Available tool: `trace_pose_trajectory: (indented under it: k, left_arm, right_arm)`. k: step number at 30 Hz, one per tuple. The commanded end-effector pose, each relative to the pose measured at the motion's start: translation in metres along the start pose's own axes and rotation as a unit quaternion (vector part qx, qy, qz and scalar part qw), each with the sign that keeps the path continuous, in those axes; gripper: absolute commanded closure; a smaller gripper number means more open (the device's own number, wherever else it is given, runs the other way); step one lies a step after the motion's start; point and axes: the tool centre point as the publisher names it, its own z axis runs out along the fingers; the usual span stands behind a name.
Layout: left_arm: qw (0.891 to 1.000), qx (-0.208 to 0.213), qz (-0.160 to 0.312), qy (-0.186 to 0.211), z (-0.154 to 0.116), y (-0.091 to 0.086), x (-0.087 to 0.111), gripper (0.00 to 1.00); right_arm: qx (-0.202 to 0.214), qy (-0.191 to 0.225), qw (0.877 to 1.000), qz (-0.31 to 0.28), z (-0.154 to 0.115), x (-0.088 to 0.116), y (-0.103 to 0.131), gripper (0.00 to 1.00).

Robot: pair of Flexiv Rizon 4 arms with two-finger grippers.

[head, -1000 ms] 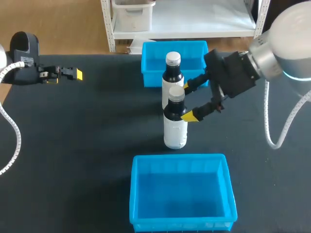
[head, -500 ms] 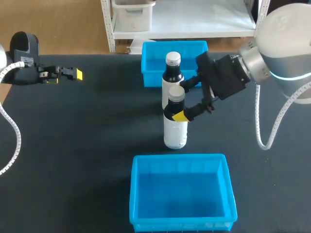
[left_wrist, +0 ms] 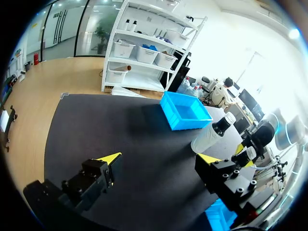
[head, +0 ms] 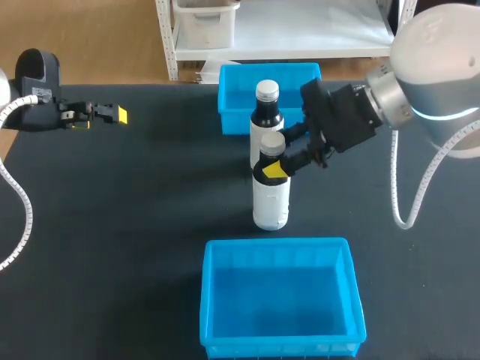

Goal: Pick up the bottle, and place it in the far bin if it is heavy, or in the near bin if it is light.

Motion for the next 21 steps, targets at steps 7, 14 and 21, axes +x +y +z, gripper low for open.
trace_pose_trajectory:
  k: [7, 14, 21]
  left_arm:
    - [1.0, 0.0, 0.0, 0.0, 0.0, 0.0, 0.0, 0.0]
    - [1.0, 0.0, 0.0, 0.0, 0.0, 0.0, 0.0, 0.0]
    - [1.0, 0.0, 0.0, 0.0, 0.0, 0.0, 0.0, 0.0]
  right_arm:
    - [0.002, -0.003, 1.0, 0.0, -0.003, 0.002, 0.001, 1.0]
    - [0.018, -0.002, 1.0, 0.0, -0.021, 0.002, 0.0, 1.0]
    - [0.05, 0.0, 0.999, 0.01, -0.051, 0.005, -0.005, 1.0]
